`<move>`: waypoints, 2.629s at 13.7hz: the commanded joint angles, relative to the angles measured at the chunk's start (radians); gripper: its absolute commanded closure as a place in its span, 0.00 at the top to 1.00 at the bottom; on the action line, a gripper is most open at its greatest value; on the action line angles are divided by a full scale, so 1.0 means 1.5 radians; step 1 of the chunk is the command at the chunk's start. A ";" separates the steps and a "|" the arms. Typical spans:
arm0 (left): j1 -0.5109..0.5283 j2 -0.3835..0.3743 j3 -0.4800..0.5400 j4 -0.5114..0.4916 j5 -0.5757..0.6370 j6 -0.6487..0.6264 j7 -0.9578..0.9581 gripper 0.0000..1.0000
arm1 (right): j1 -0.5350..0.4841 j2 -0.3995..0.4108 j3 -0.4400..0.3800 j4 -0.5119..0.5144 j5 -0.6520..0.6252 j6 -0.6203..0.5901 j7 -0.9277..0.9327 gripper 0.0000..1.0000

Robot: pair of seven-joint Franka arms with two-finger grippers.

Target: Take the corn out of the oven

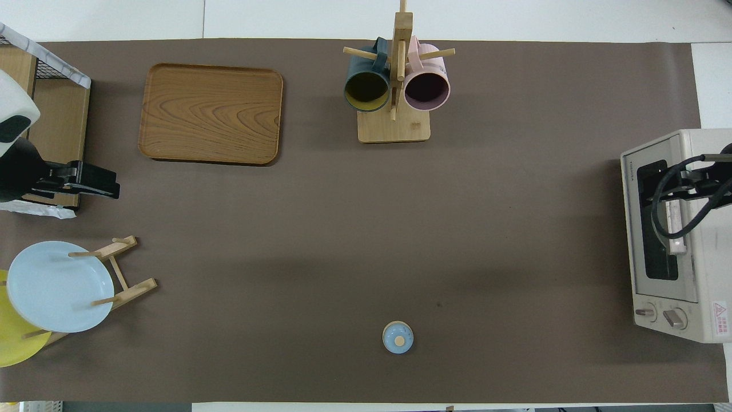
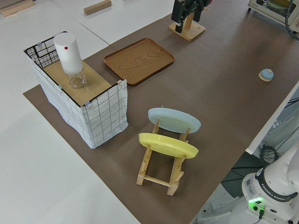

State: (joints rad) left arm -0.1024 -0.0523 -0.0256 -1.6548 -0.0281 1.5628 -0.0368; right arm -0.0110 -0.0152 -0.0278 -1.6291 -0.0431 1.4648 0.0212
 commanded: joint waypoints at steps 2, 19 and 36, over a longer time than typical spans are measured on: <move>0.003 -0.012 -0.002 -0.009 0.008 -0.003 -0.003 1.00 | -0.006 -0.003 0.001 -0.001 0.022 0.006 -0.010 1.00; 0.003 -0.012 -0.002 -0.009 0.008 -0.003 -0.003 1.00 | -0.003 -0.054 0.000 -0.123 0.006 0.110 -0.115 0.00; 0.003 -0.012 -0.002 -0.009 0.008 -0.003 -0.003 1.00 | -0.079 -0.046 0.000 -0.284 -0.114 0.277 -0.189 0.00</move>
State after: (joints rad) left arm -0.1023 -0.0523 -0.0256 -1.6548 -0.0281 1.5628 -0.0368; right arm -0.1058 -0.0671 -0.0360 -2.0094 -0.2008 1.8484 -0.2432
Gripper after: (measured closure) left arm 0.000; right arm 0.991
